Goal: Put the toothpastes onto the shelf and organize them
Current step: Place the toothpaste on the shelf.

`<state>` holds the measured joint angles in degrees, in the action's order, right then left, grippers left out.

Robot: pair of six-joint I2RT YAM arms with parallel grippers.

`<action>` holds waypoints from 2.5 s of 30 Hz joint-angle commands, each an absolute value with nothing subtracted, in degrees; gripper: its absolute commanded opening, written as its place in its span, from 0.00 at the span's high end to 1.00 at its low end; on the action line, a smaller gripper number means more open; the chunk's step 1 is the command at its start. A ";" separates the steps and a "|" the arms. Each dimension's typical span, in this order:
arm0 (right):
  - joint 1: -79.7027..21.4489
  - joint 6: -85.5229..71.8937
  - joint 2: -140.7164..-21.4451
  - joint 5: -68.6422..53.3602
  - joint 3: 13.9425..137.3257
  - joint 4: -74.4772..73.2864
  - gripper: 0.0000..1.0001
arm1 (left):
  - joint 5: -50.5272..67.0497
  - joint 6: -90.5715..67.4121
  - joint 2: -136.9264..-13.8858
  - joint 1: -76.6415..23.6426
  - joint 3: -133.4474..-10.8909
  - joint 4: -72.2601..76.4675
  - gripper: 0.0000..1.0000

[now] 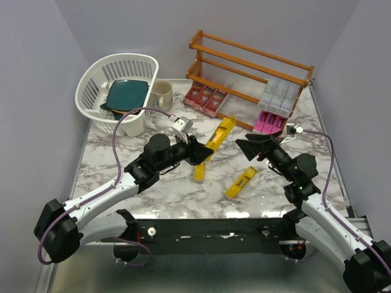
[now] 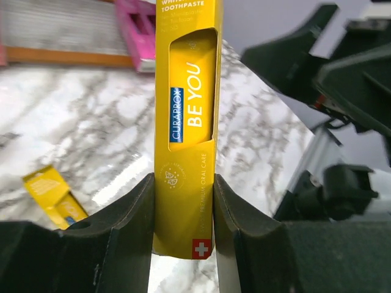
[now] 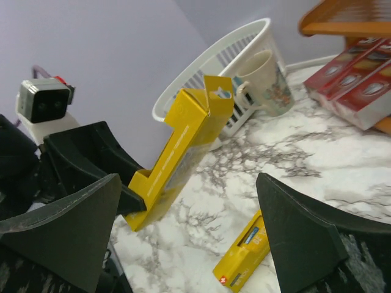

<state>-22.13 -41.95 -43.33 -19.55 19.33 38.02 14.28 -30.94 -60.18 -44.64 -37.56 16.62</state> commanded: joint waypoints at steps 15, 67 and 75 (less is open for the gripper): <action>-21.97 -36.74 -29.27 9.76 11.25 23.99 0.00 | -14.41 -2.65 -98.07 -37.98 -88.75 -15.81 0.77; -22.06 -34.72 -39.81 1.05 12.48 30.67 0.00 | -5.62 8.09 -132.46 -23.38 -124.11 -0.26 0.23; -22.06 -34.72 -39.90 0.79 12.74 30.50 0.00 | -10.54 9.58 -131.84 -23.38 -120.94 1.76 0.23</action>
